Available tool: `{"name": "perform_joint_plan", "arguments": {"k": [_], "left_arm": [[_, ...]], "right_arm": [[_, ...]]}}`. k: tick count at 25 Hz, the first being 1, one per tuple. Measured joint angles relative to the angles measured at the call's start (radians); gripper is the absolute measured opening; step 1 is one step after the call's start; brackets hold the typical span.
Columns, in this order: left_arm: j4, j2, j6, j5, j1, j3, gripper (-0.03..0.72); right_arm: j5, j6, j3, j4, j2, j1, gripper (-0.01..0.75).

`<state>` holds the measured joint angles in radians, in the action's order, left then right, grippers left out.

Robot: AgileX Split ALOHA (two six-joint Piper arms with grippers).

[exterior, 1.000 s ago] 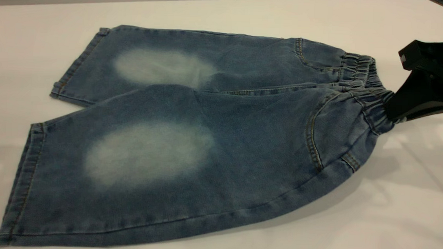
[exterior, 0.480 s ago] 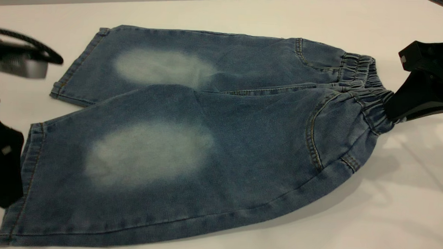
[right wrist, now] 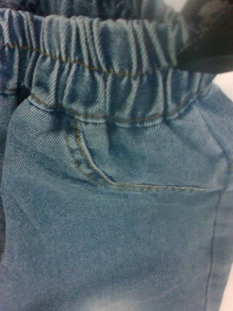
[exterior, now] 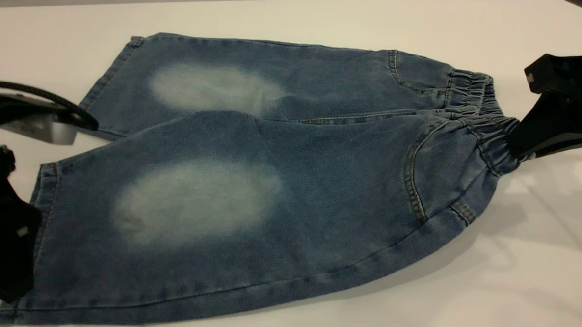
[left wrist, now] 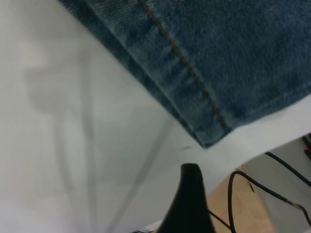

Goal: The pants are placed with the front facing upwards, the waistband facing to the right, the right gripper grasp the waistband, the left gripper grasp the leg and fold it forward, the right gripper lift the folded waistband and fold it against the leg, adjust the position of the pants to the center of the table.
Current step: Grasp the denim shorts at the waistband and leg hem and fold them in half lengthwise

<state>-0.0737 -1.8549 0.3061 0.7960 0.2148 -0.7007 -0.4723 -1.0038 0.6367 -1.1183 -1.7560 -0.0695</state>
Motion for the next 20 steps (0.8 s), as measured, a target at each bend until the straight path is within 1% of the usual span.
{"name": "perform_joint_plan", "arguments": {"k": [12, 20], "left_arm": [[0.002, -0.108, 0.000, -0.129, 0.000, -0.001, 0.540], [-0.005, -0.167, -0.002, -0.136, 0.000, -0.003, 0.540]], "right_arm": [[-0.002, -0.002, 0.000, 0.000, 0.000, 0.000, 0.029], [-0.004, -0.003, 0.000, 0.000, 0.000, 0.000, 0.029]]}}
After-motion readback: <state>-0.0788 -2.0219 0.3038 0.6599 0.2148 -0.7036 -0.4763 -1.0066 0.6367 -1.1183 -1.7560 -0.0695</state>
